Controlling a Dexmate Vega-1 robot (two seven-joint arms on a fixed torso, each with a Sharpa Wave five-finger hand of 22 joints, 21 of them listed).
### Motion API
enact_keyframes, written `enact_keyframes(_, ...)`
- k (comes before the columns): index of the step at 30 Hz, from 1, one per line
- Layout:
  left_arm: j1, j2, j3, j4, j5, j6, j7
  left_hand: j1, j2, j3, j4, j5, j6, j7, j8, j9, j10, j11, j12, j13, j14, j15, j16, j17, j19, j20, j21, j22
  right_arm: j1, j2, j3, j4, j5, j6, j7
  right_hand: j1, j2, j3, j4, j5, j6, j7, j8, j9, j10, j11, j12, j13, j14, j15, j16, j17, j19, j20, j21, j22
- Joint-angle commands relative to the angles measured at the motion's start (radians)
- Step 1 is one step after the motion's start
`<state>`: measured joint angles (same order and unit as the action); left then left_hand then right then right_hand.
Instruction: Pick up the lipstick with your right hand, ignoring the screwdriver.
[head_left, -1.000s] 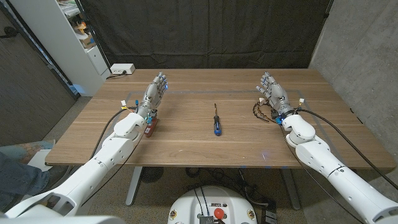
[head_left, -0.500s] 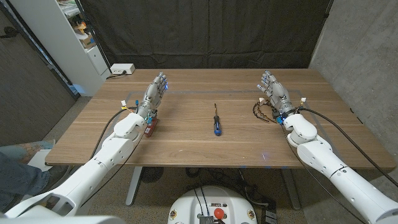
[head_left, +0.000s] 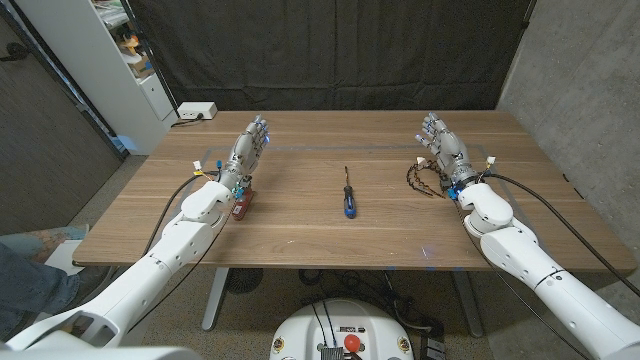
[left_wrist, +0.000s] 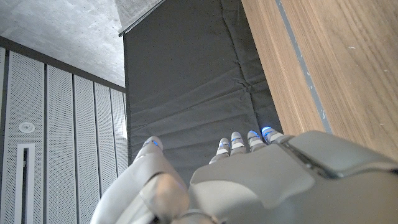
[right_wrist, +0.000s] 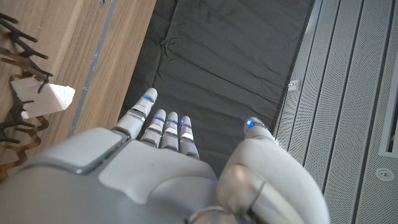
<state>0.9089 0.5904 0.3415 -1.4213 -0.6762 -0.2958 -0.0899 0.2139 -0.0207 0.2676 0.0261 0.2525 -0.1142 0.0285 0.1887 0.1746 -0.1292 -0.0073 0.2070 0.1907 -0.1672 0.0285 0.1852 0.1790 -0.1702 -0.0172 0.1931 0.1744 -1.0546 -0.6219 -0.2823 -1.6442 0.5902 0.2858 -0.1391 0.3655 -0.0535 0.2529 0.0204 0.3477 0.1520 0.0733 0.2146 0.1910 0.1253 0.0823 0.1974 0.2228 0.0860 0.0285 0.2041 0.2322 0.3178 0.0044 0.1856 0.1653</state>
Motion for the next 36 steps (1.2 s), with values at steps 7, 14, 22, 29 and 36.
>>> enact_keyframes(7,0.002,0.004,-0.001,0.000,-0.003,-0.005,-0.009,0.007,0.005,0.001,-0.007,0.001,0.007,-0.001,0.003,0.002,0.001,-0.003,0.005,0.002,-0.021,-0.003,0.004,0.002,-0.032,0.005,0.000,0.005,-0.038,-0.010,0.022,-0.040,-0.009,0.008,-0.025,0.017,0.001,0.006,-0.009,0.006,0.021,-0.003,0.003,0.001,0.009,0.000,0.002,-0.006,0.011,-0.001,0.007,-0.002,0.004,0.002,0.007,0.005)
enact_keyframes(14,0.004,0.004,-0.001,0.001,-0.002,-0.003,-0.006,0.010,0.007,0.001,-0.009,0.000,0.020,0.001,0.008,0.003,0.004,0.000,0.006,0.002,-0.020,-0.003,0.004,0.002,-0.032,0.005,0.001,0.005,-0.046,-0.018,0.028,-0.047,-0.018,0.012,-0.024,0.018,0.002,0.005,-0.011,0.006,0.018,-0.001,0.000,0.001,0.009,0.000,0.001,-0.008,0.010,-0.001,0.007,-0.003,0.004,0.002,0.007,0.005)
enact_keyframes(22,-0.003,0.022,0.004,0.002,0.003,0.010,-0.028,0.012,0.008,0.001,-0.011,-0.001,0.027,0.003,0.009,0.003,0.006,0.001,0.007,0.002,-0.017,-0.003,0.005,0.002,-0.032,0.006,0.001,0.005,-0.061,-0.015,0.038,-0.060,-0.014,0.016,-0.034,0.018,0.002,0.005,-0.011,0.006,0.019,-0.002,-0.001,0.001,0.011,0.001,0.001,-0.011,0.011,-0.001,0.007,-0.004,0.004,0.003,0.006,0.005)
enact_keyframes(29,0.006,0.017,-0.002,-0.002,0.000,-0.004,-0.020,0.016,0.012,0.002,-0.015,-0.002,0.043,0.019,0.013,0.003,0.017,0.007,0.010,0.002,-0.010,0.001,0.006,0.002,-0.026,0.009,0.004,0.005,-0.073,-0.017,0.044,-0.070,-0.024,0.026,-0.041,0.018,0.003,0.004,-0.012,0.005,0.030,-0.001,0.002,0.001,0.018,0.000,0.003,-0.013,0.014,-0.001,0.007,-0.005,0.003,0.005,0.006,0.005)
enact_keyframes(36,0.020,0.003,-0.014,-0.010,0.004,-0.023,0.020,0.019,0.014,0.003,-0.017,-0.003,0.044,0.015,0.011,0.003,0.019,0.005,0.010,0.002,-0.008,0.000,0.006,0.002,-0.027,0.009,0.004,0.005,-0.088,-0.019,0.052,-0.085,-0.020,0.023,-0.046,0.018,0.004,0.004,-0.013,0.005,0.030,-0.002,0.001,0.001,0.019,-0.001,0.003,-0.015,0.016,-0.001,0.008,-0.005,0.002,0.005,0.006,0.005)
